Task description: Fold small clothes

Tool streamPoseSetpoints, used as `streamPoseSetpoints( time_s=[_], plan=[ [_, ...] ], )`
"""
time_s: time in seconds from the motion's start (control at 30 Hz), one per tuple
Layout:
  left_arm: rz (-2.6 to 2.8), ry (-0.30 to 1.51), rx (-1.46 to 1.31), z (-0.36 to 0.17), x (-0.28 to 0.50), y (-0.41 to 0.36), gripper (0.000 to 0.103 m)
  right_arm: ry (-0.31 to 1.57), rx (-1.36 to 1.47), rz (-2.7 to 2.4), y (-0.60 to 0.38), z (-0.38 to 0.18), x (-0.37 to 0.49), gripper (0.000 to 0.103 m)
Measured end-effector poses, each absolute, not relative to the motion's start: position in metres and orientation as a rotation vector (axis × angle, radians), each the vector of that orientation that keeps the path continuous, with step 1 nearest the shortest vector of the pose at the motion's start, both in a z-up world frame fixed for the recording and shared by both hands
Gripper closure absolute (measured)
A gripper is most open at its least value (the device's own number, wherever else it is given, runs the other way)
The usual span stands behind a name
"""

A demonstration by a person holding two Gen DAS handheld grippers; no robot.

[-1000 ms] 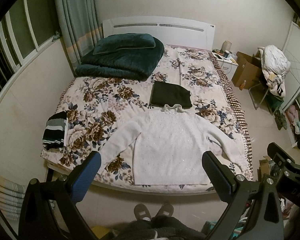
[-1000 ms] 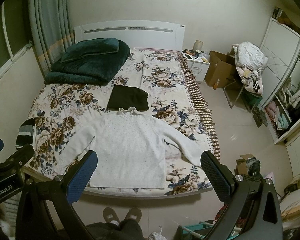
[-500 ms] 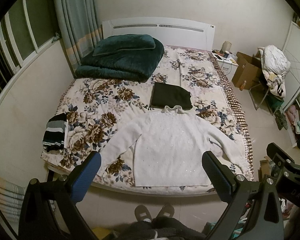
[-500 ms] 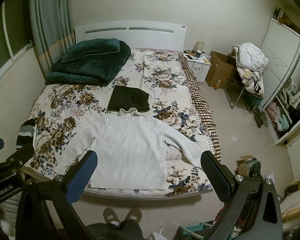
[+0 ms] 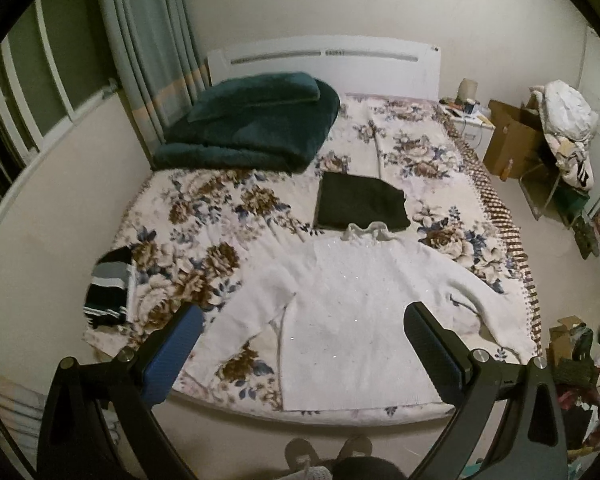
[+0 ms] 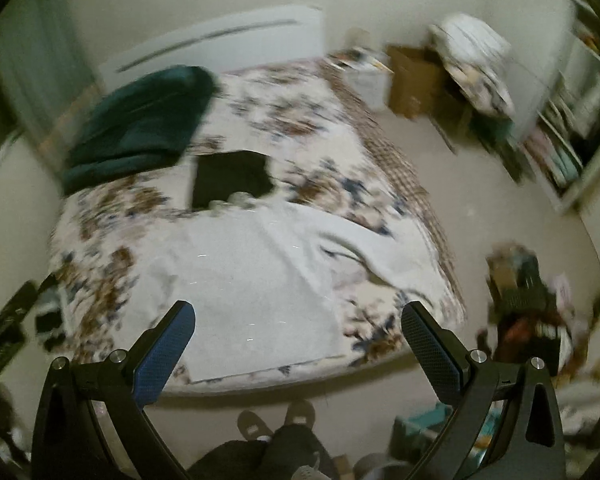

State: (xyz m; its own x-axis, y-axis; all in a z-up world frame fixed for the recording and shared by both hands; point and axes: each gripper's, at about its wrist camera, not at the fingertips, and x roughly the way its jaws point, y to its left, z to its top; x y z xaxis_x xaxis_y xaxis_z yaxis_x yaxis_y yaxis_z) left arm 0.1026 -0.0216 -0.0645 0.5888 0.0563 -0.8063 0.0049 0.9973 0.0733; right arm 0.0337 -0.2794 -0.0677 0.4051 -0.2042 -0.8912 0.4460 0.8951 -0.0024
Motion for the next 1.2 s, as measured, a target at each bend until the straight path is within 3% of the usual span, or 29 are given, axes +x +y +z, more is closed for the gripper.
streamPoseSetpoints(
  time_s=[0.3, 0.4, 0.53, 0.8, 0.87, 0.93, 0.97, 1.03, 1.2],
  plan=[
    [0.191, 1.083, 0.184, -0.203, 0.19, -0.088, 0.0, 1.186, 0.604, -0.727, -0.501, -0.252, 0.017, 0.0],
    [0.251, 1.136, 0.213, -0.254, 0.219, -0.115, 0.0, 1.239, 0.748, -0.798, -0.588, -0.342, 0.016, 0.007],
    [0.28, 1.19, 0.25, -0.326, 0.248, -0.147, 0.0, 1.264, 0.944, -0.88, -0.683, -0.457, 0.007, 0.009],
    [0.293, 1.26, 0.294, -0.457, 0.282, -0.195, 0.0, 1.296, 1.053, -1.003, -0.78, -0.625, 0.009, 0.014],
    [0.28, 1.282, 0.292, -0.483, 0.29, -0.206, 0.0, 1.289, 1.032, -0.983, -0.792, -0.651, 0.016, 0.02],
    [0.266, 1.294, 0.29, -0.499, 0.294, -0.216, 0.0, 1.298, 0.987, -0.94, -0.798, -0.668, 0.025, 0.05],
    [0.251, 1.294, 0.288, -0.506, 0.296, -0.222, 0.0, 1.311, 0.952, -0.931, -0.798, -0.673, 0.03, 0.059],
    [0.231, 1.292, 0.302, -0.516, 0.298, -0.233, 0.0, 1.288, 0.874, -0.917, -0.796, -0.671, 0.038, 0.094],
    [0.195, 1.282, 0.303, -0.525, 0.299, -0.247, 0.0, 1.145, 0.746, -1.044, -0.818, -0.64, 0.034, 0.096]
  ],
)
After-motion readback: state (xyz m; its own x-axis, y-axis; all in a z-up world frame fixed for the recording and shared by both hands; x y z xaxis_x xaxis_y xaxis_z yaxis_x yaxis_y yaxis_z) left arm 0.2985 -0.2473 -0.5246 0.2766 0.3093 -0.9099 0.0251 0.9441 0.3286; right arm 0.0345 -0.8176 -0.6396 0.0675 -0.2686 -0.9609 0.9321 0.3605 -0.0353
